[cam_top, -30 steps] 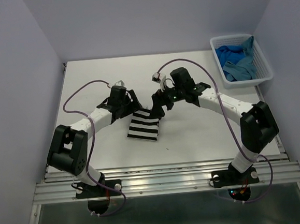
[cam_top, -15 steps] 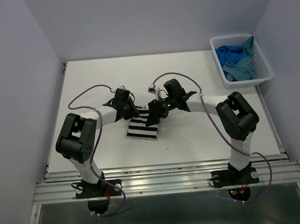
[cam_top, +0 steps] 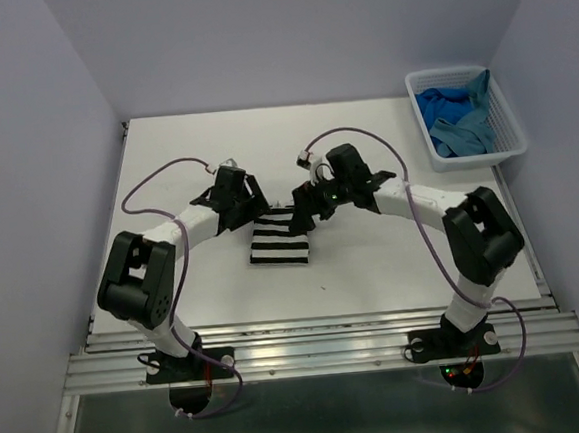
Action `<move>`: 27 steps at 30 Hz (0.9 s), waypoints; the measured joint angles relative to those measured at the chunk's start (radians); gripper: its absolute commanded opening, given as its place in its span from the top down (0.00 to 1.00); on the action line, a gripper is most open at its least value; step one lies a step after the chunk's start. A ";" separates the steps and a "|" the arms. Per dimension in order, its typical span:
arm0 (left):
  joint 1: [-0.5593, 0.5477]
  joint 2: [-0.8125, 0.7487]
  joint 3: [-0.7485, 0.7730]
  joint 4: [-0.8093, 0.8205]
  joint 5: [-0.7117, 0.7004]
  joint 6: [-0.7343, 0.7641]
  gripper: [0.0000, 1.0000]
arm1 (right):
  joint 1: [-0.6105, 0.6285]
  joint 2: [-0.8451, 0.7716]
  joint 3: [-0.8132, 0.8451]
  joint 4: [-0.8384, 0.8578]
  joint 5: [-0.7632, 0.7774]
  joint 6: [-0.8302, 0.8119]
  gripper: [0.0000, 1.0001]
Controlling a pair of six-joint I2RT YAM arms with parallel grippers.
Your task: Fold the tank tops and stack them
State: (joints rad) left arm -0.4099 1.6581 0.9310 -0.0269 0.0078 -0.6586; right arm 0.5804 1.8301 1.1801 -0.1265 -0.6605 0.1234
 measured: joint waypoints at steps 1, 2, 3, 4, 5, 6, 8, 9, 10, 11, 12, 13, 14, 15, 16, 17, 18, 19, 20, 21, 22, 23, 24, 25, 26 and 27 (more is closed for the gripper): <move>0.001 -0.020 0.000 -0.003 0.000 0.002 0.05 | 0.000 -0.040 -0.003 -0.008 0.028 0.000 0.00; 0.002 -0.045 -0.005 -0.002 -0.001 0.006 0.05 | 0.000 -0.097 -0.016 -0.006 0.067 0.004 0.00; 0.002 -0.095 -0.016 -0.002 0.000 0.006 0.05 | 0.000 -0.175 -0.035 0.000 0.116 0.009 0.00; 0.002 -0.124 -0.025 0.000 0.007 0.007 0.05 | 0.000 -0.235 -0.053 0.005 0.161 0.015 0.00; 0.002 -0.159 -0.042 0.009 0.013 0.008 0.05 | 0.000 -0.314 -0.079 0.016 0.222 0.029 0.00; 0.002 -0.185 -0.057 0.014 0.021 0.008 0.05 | 0.000 -0.398 -0.117 0.037 0.302 0.047 0.00; 0.002 -0.236 -0.105 0.031 0.042 0.008 0.05 | 0.000 -0.539 -0.194 0.073 0.449 0.093 0.00; 0.001 -0.251 -0.129 0.035 0.049 0.008 0.07 | 0.000 -0.600 -0.235 0.089 0.541 0.119 0.00; 0.000 -0.261 -0.156 0.039 0.062 0.007 0.09 | 0.000 -0.640 -0.265 0.101 0.612 0.143 0.00; -0.002 -0.263 -0.178 0.044 0.070 0.006 0.13 | -0.002 -0.703 -0.309 0.110 0.682 0.167 0.00; -0.004 -0.262 -0.196 0.046 0.079 0.006 0.21 | -0.004 -0.750 -0.339 0.119 0.763 0.198 0.00; -0.005 -0.260 -0.209 0.045 0.084 0.007 0.22 | -0.004 -0.787 -0.370 0.130 0.816 0.217 0.00; -0.008 -0.255 -0.230 0.047 0.092 0.006 0.23 | -0.004 -0.831 -0.402 0.133 0.888 0.246 0.00; -0.009 -0.250 -0.240 0.047 0.095 0.004 0.30 | -0.004 -0.871 -0.425 0.135 0.944 0.272 0.00; -0.010 -0.243 -0.246 0.049 0.099 0.005 0.34 | -0.005 -0.900 -0.440 0.136 0.984 0.286 0.00; -0.011 -0.230 -0.252 0.057 0.105 0.004 0.40 | -0.005 -0.934 -0.454 0.135 1.032 0.295 0.00; -0.013 -0.217 -0.254 0.066 0.113 0.002 0.57 | -0.005 -0.952 -0.458 0.136 1.054 0.299 0.00; -0.014 -0.208 -0.255 0.076 0.119 0.004 0.66 | -0.005 -0.978 -0.461 0.136 1.091 0.301 0.00; -0.015 -0.195 -0.256 0.089 0.127 0.005 0.74 | -0.005 -0.996 -0.461 0.140 1.116 0.301 0.00; -0.015 -0.183 -0.256 0.101 0.135 0.003 0.90 | -0.005 -1.004 -0.461 0.143 1.129 0.301 0.00; -0.016 -0.174 -0.256 0.110 0.138 0.000 0.95 | -0.005 -1.021 -0.461 0.150 1.152 0.300 0.00; -0.016 -0.165 -0.256 0.117 0.140 0.006 0.97 | -0.005 -1.026 -0.461 0.154 1.164 0.299 0.00; -0.016 -0.156 -0.254 0.117 0.135 0.002 1.00 | -0.005 -1.030 -0.461 0.158 1.174 0.299 0.00; -0.016 -0.149 -0.248 0.112 0.129 0.003 1.00 | -0.005 -1.031 -0.462 0.159 1.183 0.298 0.00; -0.016 -0.138 -0.233 0.100 0.121 0.006 1.00 | -0.005 -1.030 -0.462 0.159 1.190 0.295 0.00; -0.016 -0.128 -0.214 0.091 0.111 0.014 1.00 | -0.005 -1.025 -0.461 0.159 1.196 0.291 0.00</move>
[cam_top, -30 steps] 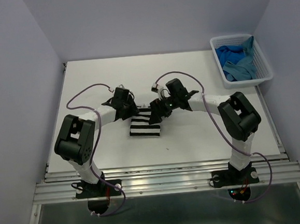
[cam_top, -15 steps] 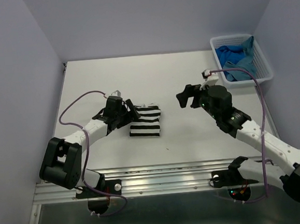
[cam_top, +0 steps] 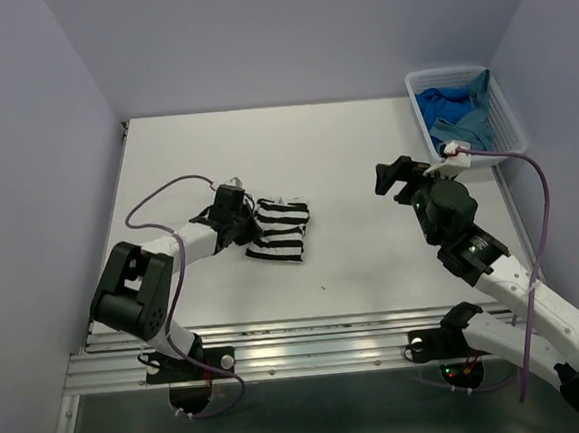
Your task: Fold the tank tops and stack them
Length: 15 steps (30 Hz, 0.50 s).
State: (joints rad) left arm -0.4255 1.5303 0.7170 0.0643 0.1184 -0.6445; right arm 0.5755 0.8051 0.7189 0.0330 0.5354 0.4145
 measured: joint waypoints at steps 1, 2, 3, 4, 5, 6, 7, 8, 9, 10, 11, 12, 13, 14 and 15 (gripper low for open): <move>0.002 0.013 0.024 -0.007 -0.014 0.008 1.00 | 0.000 0.006 0.000 0.001 0.005 -0.005 0.00; 0.003 0.022 0.041 -0.013 -0.021 0.014 1.00 | 0.000 0.014 0.000 0.000 0.006 -0.010 0.00; 0.012 0.041 0.071 -0.020 -0.027 0.029 1.00 | 0.000 0.022 0.000 0.000 0.006 -0.019 0.00; 0.024 0.059 0.097 -0.023 -0.034 0.042 1.00 | 0.000 0.029 0.000 0.001 0.005 -0.027 0.00; 0.041 0.083 0.130 -0.031 -0.042 0.058 1.00 | 0.000 0.037 0.000 0.001 0.005 -0.038 0.00; 0.062 0.114 0.171 -0.033 -0.050 0.077 1.00 | 0.000 0.044 0.000 0.001 0.004 -0.046 0.00; 0.084 0.148 0.210 -0.034 -0.060 0.097 1.00 | 0.000 0.055 0.000 0.003 0.003 -0.058 0.00; 0.110 0.192 0.264 -0.053 -0.072 0.121 1.00 | 0.000 0.067 0.000 0.005 0.003 -0.074 0.00; 0.129 0.225 0.306 -0.061 -0.078 0.134 1.00 | 0.000 0.076 0.002 0.005 0.003 -0.083 0.00; 0.157 0.283 0.379 -0.086 -0.097 0.156 1.00 | 0.000 0.093 0.006 0.004 0.002 -0.100 0.00; 0.179 0.327 0.434 -0.091 -0.115 0.173 1.00 | 0.000 0.100 0.009 0.005 0.003 -0.110 0.00; 0.195 0.365 0.482 -0.106 -0.132 0.188 1.00 | 0.000 0.113 0.014 0.005 0.003 -0.125 0.00; 0.209 0.402 0.529 -0.116 -0.148 0.206 1.00 | 0.000 0.128 0.020 0.006 0.005 -0.141 0.00; 0.224 0.436 0.576 -0.123 -0.163 0.226 1.00 | 0.000 0.136 0.026 0.006 0.007 -0.151 0.00; 0.236 0.460 0.615 -0.139 -0.176 0.247 1.00 | 0.000 0.149 0.032 0.009 0.011 -0.165 0.00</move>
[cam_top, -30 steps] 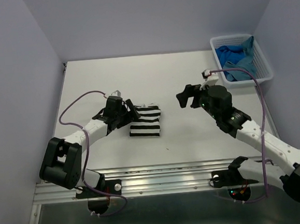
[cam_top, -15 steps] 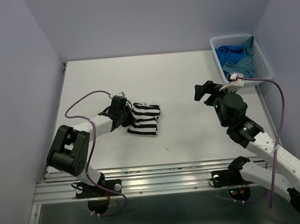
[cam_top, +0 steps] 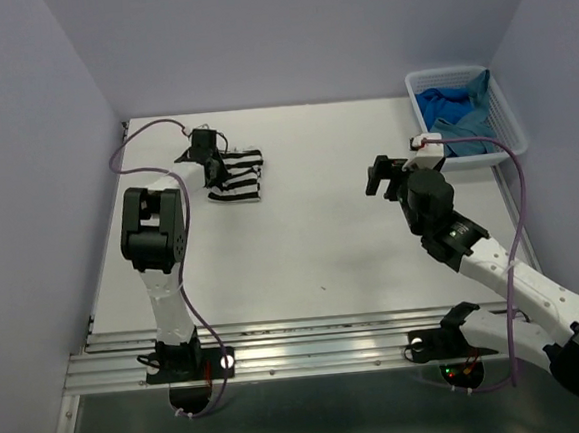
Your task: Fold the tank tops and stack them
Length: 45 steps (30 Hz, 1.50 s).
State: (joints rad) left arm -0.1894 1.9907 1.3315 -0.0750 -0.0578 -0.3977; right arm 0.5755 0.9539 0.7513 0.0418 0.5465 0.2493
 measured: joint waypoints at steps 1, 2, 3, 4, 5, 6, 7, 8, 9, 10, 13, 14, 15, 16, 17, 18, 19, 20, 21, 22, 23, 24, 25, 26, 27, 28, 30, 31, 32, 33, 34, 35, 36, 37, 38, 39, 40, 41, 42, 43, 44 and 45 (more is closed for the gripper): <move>0.023 0.038 0.065 -0.024 -0.017 0.028 1.00 | 0.000 0.017 0.007 0.005 0.006 -0.015 0.00; 0.035 0.066 0.114 -0.044 -0.026 0.054 1.00 | 0.000 0.028 0.011 0.011 0.010 -0.028 0.00; 0.054 0.109 0.192 -0.085 -0.027 0.089 1.00 | -0.002 0.042 0.016 0.021 0.016 -0.045 0.00; 0.068 0.140 0.246 -0.100 -0.027 0.106 1.00 | -0.002 0.054 0.019 0.026 0.019 -0.053 0.00; 0.089 0.175 0.301 -0.113 -0.027 0.134 1.00 | -0.003 0.063 0.019 0.032 0.020 -0.060 0.00; 0.104 0.195 0.335 -0.128 -0.030 0.152 1.00 | -0.005 0.075 0.020 0.040 0.021 -0.067 0.00; 0.130 0.225 0.384 -0.146 -0.036 0.179 1.00 | -0.006 0.087 0.020 0.045 0.021 -0.073 0.00; 0.150 0.244 0.416 -0.161 -0.040 0.195 1.00 | -0.009 0.102 0.020 0.049 0.021 -0.080 0.00; 0.171 0.265 0.456 -0.179 -0.045 0.214 1.00 | -0.011 0.113 0.021 0.053 0.021 -0.087 0.00; 0.196 0.282 0.483 -0.187 -0.045 0.227 1.00 | -0.012 0.128 0.023 0.057 0.022 -0.092 0.00; 0.274 0.317 0.549 -0.216 -0.041 0.265 1.00 | -0.024 0.185 0.042 0.065 0.021 -0.108 0.00; 0.303 0.328 0.566 -0.222 -0.040 0.274 1.00 | -0.032 0.206 0.051 0.069 0.019 -0.110 0.00; 0.323 0.335 0.583 -0.229 -0.038 0.290 1.00 | -0.042 0.228 0.061 0.073 0.014 -0.111 0.00; 0.343 0.346 0.599 -0.231 -0.038 0.304 1.00 | -0.052 0.245 0.071 0.078 0.010 -0.111 0.00; 0.357 0.356 0.622 -0.237 -0.037 0.321 1.00 | -0.063 0.262 0.079 0.080 0.004 -0.111 0.00; 0.376 0.370 0.646 -0.238 -0.037 0.342 1.00 | -0.076 0.280 0.087 0.082 -0.006 -0.111 0.00; 0.389 0.386 0.672 -0.240 -0.035 0.359 1.00 | -0.083 0.293 0.092 0.084 -0.013 -0.111 0.00; 0.401 0.406 0.706 -0.246 -0.032 0.380 1.00 | -0.087 0.302 0.093 0.086 -0.018 -0.110 0.00; 0.405 0.425 0.746 -0.260 -0.028 0.391 1.00 | -0.093 0.310 0.095 0.086 -0.024 -0.110 0.00; 0.408 0.457 0.800 -0.269 -0.022 0.404 0.99 | -0.098 0.316 0.097 0.086 -0.030 -0.110 0.00; 0.410 0.482 0.842 -0.278 -0.017 0.412 0.96 | -0.100 0.321 0.097 0.086 -0.035 -0.111 0.00; 0.414 0.504 0.882 -0.288 -0.013 0.418 0.93 | -0.103 0.322 0.097 0.086 -0.038 -0.111 0.00; 0.416 0.521 0.910 -0.293 -0.008 0.421 0.84 | -0.103 0.322 0.098 0.086 -0.040 -0.111 0.00; 0.415 0.529 0.921 -0.293 -0.003 0.424 0.73 | -0.103 0.322 0.099 0.087 -0.042 -0.111 0.00; 0.415 0.531 0.922 -0.299 0.000 0.428 0.61 | -0.103 0.322 0.099 0.087 -0.042 -0.111 0.00; 0.415 0.531 0.922 -0.304 0.002 0.431 0.49 | -0.103 0.322 0.100 0.087 -0.042 -0.110 0.00; 0.415 0.527 0.920 -0.307 0.006 0.430 0.35 | -0.106 0.322 0.100 0.088 -0.045 -0.110 0.00; 0.416 0.523 0.919 -0.312 0.009 0.428 0.18 | -0.106 0.322 0.100 0.088 -0.047 -0.107 0.00; 0.416 0.517 0.919 -0.319 0.014 0.426 0.13 | -0.108 0.320 0.100 0.086 -0.051 -0.102 0.00; 0.416 0.510 0.919 -0.329 0.020 0.419 0.09 | -0.108 0.318 0.100 0.083 -0.051 -0.095 0.00; 0.416 0.499 0.919 -0.339 0.026 0.420 0.01 | -0.109 0.312 0.101 0.076 -0.051 -0.090 0.00; 0.416 0.481 0.919 -0.356 0.031 0.411 0.01 | -0.111 0.303 0.104 0.063 -0.049 -0.082 0.00; 0.416 0.463 0.919 -0.375 0.034 0.399 0.01 | -0.112 0.297 0.111 0.050 -0.047 -0.076 0.00; 0.416 0.439 0.919 -0.393 0.039 0.391 0.01 | -0.118 0.292 0.126 0.025 -0.045 -0.066 0.00; 0.416 0.409 0.919 -0.408 0.040 0.381 0.01 | -0.132 0.287 0.153 -0.002 -0.047 -0.051 0.00; 0.416 0.380 0.918 -0.422 0.044 0.369 0.01 | -0.148 0.286 0.175 -0.025 -0.051 -0.039 0.00; 0.416 0.324 0.912 -0.433 0.053 0.349 0.01 | -0.179 0.285 0.205 -0.054 -0.063 -0.024 0.00; 0.415 0.281 0.884 -0.414 0.063 0.331 0.01 | -0.209 0.285 0.228 -0.072 -0.083 -0.012 0.00; 0.412 0.195 0.818 -0.394 0.073 0.312 0.01 | -0.256 0.288 0.257 -0.094 -0.100 -0.001 0.00; 0.407 0.100 0.753 -0.391 0.085 0.285 0.01 | -0.317 0.301 0.296 -0.122 -0.126 0.014 0.00; 0.404 0.007 0.682 -0.363 0.087 0.266 0.01 | -0.359 0.315 0.327 -0.136 -0.139 0.020 0.00; 0.392 -0.120 0.586 -0.327 0.084 0.239 0.01 | -0.398 0.337 0.357 -0.174 -0.160 0.032 0.00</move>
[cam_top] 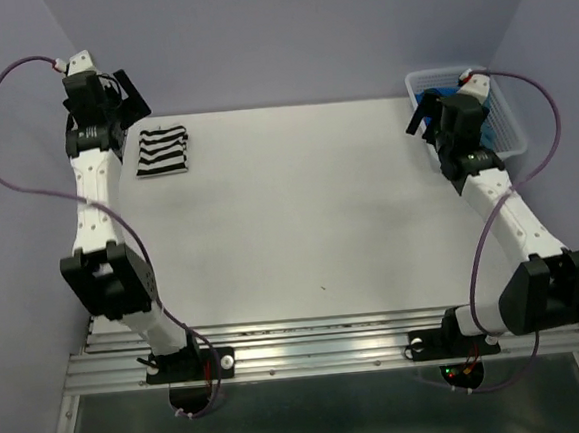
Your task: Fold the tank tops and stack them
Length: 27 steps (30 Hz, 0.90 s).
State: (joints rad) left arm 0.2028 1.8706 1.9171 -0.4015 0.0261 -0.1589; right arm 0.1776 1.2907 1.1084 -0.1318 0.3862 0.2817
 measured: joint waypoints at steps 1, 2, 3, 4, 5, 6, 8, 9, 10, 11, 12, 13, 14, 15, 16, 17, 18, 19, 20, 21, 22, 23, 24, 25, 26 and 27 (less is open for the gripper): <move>-0.024 -0.154 -0.141 0.072 -0.014 -0.044 0.01 | -0.056 0.041 0.058 -0.010 -0.006 0.006 0.00; -0.056 -0.273 -0.247 0.133 -0.030 -0.071 0.01 | -0.095 0.085 0.110 -0.035 -0.023 0.018 0.00; -0.100 -0.380 -0.377 0.199 -0.035 -0.109 0.01 | -0.127 0.130 0.159 -0.047 -0.029 0.026 0.00; -0.146 -0.475 -0.417 0.218 -0.035 -0.122 0.01 | -0.162 0.186 0.211 -0.062 -0.039 0.033 0.00; -0.192 -0.550 -0.484 0.251 -0.025 -0.140 0.01 | -0.194 0.237 0.248 -0.074 -0.044 0.037 0.00; -0.242 -0.620 -0.581 0.336 0.001 -0.163 0.01 | -0.215 0.284 0.286 -0.105 -0.048 0.035 0.00; -0.315 -0.759 -0.777 0.444 0.058 -0.200 0.01 | -0.246 0.371 0.356 -0.130 -0.056 0.032 0.00; -0.322 -0.781 -0.827 0.474 0.071 -0.209 0.01 | -0.259 0.422 0.391 -0.139 -0.058 0.032 0.00; -0.327 -0.793 -0.885 0.498 0.080 -0.227 0.01 | -0.265 0.451 0.409 -0.148 -0.061 0.032 0.00; -0.330 -0.793 -0.932 0.516 0.090 -0.236 0.01 | -0.275 0.496 0.443 -0.164 -0.065 0.031 0.00; -0.333 -0.784 -0.966 0.522 0.101 -0.245 0.01 | -0.279 0.533 0.470 -0.169 -0.070 0.034 0.00; -0.335 -0.753 -0.989 0.525 0.110 -0.251 0.01 | -0.283 0.571 0.500 -0.179 -0.072 0.037 0.00; -0.341 -0.726 -1.007 0.521 0.120 -0.255 0.01 | -0.287 0.602 0.524 -0.185 -0.074 0.042 0.00; -0.350 -0.694 -1.022 0.510 0.128 -0.257 0.01 | -0.288 0.644 0.562 -0.198 -0.074 0.047 0.00; -0.357 -0.677 -1.030 0.501 0.134 -0.259 0.01 | -0.289 0.675 0.597 -0.204 -0.071 0.055 0.00; -0.365 -0.665 -1.037 0.498 0.139 -0.259 0.01 | -0.290 0.718 0.639 -0.207 -0.069 0.062 0.00; -0.369 -0.663 -1.040 0.496 0.143 -0.259 0.01 | -0.291 0.744 0.669 -0.211 -0.064 0.065 0.00; -0.373 -0.664 -1.040 0.494 0.144 -0.258 0.01 | -0.291 0.781 0.708 -0.211 -0.060 0.070 0.00; -0.378 -0.668 -1.040 0.501 0.146 -0.257 0.01 | -0.294 0.811 0.739 -0.213 -0.055 0.074 0.00; -0.380 -0.674 -1.040 0.504 0.146 -0.257 0.01 | -0.294 0.835 0.770 -0.220 -0.051 0.075 0.00; -0.380 -0.678 -1.040 0.505 0.146 -0.256 0.01 | -0.295 0.869 0.802 -0.225 -0.042 0.079 0.00; -0.380 -0.682 -1.040 0.508 0.145 -0.253 0.01 | -0.296 0.885 0.817 -0.228 -0.035 0.082 0.00; -0.380 -0.685 -1.040 0.510 0.142 -0.250 0.01 | -0.298 0.903 0.830 -0.233 -0.024 0.084 0.00; -0.380 -0.688 -1.040 0.510 0.135 -0.249 0.01 | -0.299 0.920 0.838 -0.239 -0.016 0.089 0.00; -0.380 -0.689 -1.040 0.510 0.129 -0.248 0.01 | -0.301 0.928 0.842 -0.243 -0.012 0.091 0.00; -0.379 -0.690 -1.040 0.510 0.123 -0.246 0.01 | -0.301 0.938 0.842 -0.247 -0.006 0.094 0.02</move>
State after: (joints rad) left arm -0.1764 1.1809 0.8768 0.1085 0.1493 -0.4053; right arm -0.1238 2.2288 1.9499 -0.3786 0.3801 0.3756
